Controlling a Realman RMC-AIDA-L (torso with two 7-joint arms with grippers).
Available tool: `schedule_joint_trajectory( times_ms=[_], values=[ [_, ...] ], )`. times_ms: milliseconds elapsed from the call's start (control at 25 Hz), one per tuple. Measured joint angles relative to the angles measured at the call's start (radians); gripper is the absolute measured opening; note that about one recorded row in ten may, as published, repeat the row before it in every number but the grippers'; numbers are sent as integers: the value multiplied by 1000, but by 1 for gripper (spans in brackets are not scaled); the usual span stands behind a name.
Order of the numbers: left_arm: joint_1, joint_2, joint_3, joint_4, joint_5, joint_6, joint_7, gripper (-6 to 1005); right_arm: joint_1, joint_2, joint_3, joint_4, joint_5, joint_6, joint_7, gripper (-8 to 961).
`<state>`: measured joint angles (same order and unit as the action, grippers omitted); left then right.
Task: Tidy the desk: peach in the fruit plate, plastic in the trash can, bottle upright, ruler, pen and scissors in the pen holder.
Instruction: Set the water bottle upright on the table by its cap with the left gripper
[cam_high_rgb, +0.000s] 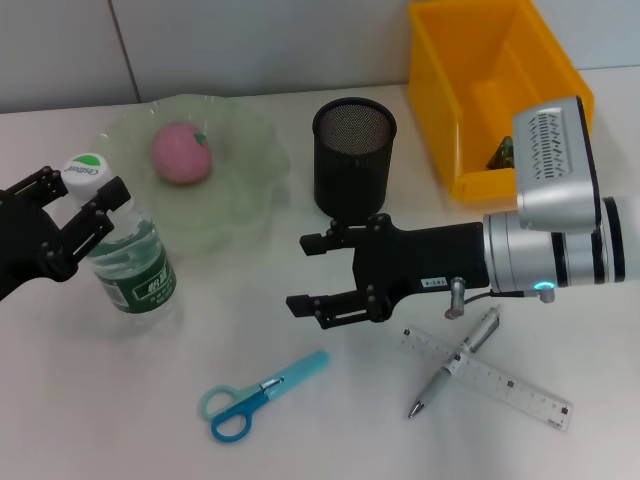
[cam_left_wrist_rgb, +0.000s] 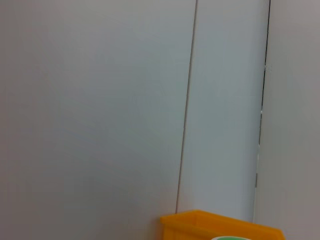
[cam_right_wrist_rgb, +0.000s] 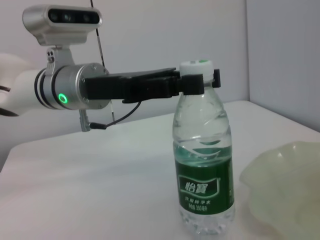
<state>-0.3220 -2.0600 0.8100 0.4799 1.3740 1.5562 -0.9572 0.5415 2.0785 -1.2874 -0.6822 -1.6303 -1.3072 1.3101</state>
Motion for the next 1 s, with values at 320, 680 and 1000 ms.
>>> schedule_joint_trajectory(
  times_ms=[320,680,1000],
  values=[
    [1,-3,0,-3,-3,-3,15,477,0,1,0,0,-12,7,-2,776],
    [1,-3,-2,-23,-8,-3,46,479,0,1,0,1,-13,8,-3,776],
    [-2,-4,-2,-45,-9,-8,86,481,0,2,0,0,-13,8,-3,776]
  ],
)
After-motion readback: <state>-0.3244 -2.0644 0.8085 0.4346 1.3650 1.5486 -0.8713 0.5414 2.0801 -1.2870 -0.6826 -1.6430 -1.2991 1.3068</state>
